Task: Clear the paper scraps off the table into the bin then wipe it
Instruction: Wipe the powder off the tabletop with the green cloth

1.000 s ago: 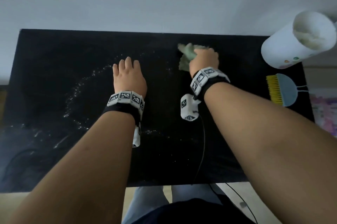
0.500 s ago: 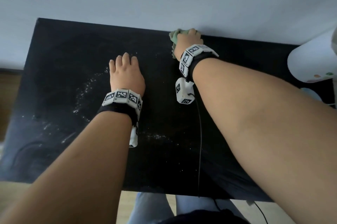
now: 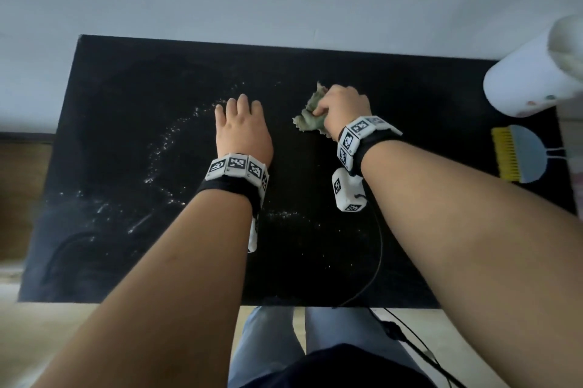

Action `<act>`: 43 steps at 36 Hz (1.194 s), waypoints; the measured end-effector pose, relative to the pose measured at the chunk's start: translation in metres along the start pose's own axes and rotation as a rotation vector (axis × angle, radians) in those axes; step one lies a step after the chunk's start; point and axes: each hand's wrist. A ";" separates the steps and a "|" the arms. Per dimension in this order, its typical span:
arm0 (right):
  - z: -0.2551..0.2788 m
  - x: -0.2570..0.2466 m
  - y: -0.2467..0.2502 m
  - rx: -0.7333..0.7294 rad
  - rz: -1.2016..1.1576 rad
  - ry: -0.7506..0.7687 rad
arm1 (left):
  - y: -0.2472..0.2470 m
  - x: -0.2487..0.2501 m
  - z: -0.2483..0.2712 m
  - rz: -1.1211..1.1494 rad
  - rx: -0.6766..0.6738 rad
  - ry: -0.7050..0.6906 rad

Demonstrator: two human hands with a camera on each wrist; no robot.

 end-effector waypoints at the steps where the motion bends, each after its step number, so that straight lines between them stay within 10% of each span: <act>1: 0.010 0.003 -0.004 -0.001 0.007 0.010 | 0.002 0.001 0.003 0.003 0.003 -0.010; 22: 0.204 0.026 -0.024 0.076 -0.113 0.059 | 0.009 0.031 0.087 0.017 -0.020 -0.191; 33: 0.202 0.084 0.000 0.323 -0.210 -0.312 | 0.009 0.062 0.129 0.009 -0.083 -0.192; 36: 0.192 0.101 0.000 0.170 -0.118 -0.427 | 0.009 0.063 0.140 -0.003 -0.088 -0.200; 43: 0.218 0.083 -0.029 0.162 -0.207 -0.242 | 0.007 0.059 0.156 -0.030 -0.067 -0.167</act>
Point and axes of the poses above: each hand's wrist, its own z-axis away from the middle knuckle, its own y-axis out of the back of the hand, x = y × z, and after that the axes turned 13 degrees about x, right-handed
